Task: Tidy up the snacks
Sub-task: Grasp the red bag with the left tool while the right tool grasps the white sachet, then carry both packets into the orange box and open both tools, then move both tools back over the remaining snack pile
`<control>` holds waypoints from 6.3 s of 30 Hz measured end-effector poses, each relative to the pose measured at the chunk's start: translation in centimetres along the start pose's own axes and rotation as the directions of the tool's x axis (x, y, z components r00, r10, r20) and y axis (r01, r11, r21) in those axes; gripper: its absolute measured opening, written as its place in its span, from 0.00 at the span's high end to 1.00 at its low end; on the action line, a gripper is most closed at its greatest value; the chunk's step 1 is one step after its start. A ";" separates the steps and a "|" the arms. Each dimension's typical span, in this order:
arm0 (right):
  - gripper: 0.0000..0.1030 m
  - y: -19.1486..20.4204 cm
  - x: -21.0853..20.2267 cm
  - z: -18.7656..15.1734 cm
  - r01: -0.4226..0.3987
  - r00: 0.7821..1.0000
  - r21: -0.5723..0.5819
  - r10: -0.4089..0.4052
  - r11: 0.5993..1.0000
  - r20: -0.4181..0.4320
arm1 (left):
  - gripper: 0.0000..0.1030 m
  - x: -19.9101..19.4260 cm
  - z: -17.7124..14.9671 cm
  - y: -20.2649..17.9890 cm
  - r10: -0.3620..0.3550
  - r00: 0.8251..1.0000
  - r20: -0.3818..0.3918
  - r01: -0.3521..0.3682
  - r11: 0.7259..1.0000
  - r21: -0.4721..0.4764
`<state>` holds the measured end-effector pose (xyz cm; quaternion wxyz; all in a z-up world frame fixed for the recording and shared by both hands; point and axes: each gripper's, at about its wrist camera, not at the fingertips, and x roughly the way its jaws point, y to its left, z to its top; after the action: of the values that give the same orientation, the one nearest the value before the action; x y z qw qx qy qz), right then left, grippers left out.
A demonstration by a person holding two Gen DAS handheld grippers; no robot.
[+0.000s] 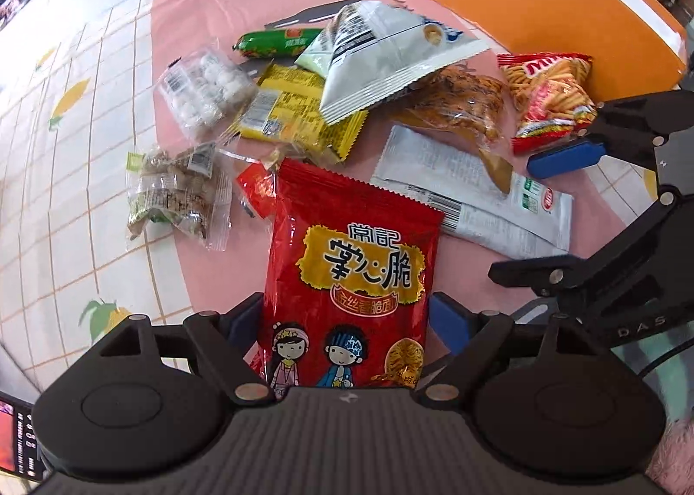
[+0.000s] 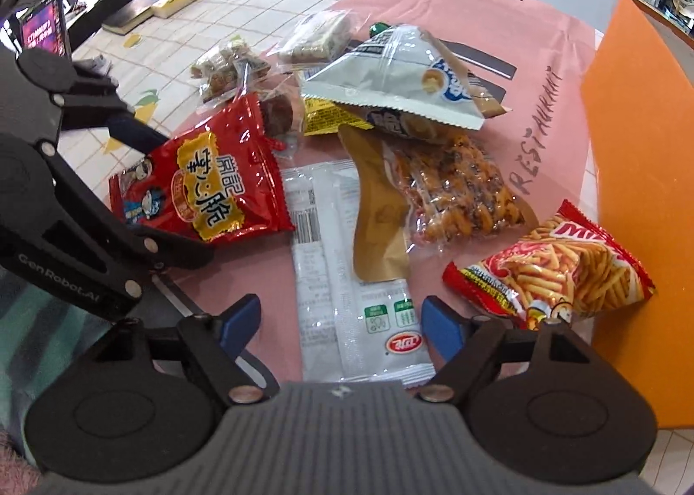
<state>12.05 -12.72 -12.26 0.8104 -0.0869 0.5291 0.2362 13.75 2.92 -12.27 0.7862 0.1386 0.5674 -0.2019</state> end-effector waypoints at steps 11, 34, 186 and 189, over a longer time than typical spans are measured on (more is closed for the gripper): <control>0.23 0.8 0.9 0.6 0.070 0.997 -0.036 -0.070 0.997 0.021 | 0.06 0.8 0.0 0.7 0.044 0.999 -0.029 -0.046 0.998 -0.042; 0.56 1.5 -3.1 -1.5 -0.077 0.997 0.158 0.075 0.984 0.019 | 0.25 -5.5 -0.9 -0.9 0.080 0.997 0.000 -0.079 0.979 -0.187; 0.30 -1.4 -8.4 -5.3 0.200 0.900 0.550 -0.373 0.811 0.223 | 0.25 -11.1 1.1 -1.1 -0.060 0.948 0.312 0.019 0.991 0.133; 0.30 -2.5 -7.5 -4.6 0.181 0.906 0.594 -0.368 0.784 0.210 | 0.23 -9.6 2.3 -1.0 -0.090 0.945 0.315 0.055 0.991 0.120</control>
<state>7.01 -18.92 -7.73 0.8990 0.1167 0.4201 -0.0411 12.59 2.60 -2.38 0.8510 0.1258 0.4253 -0.2812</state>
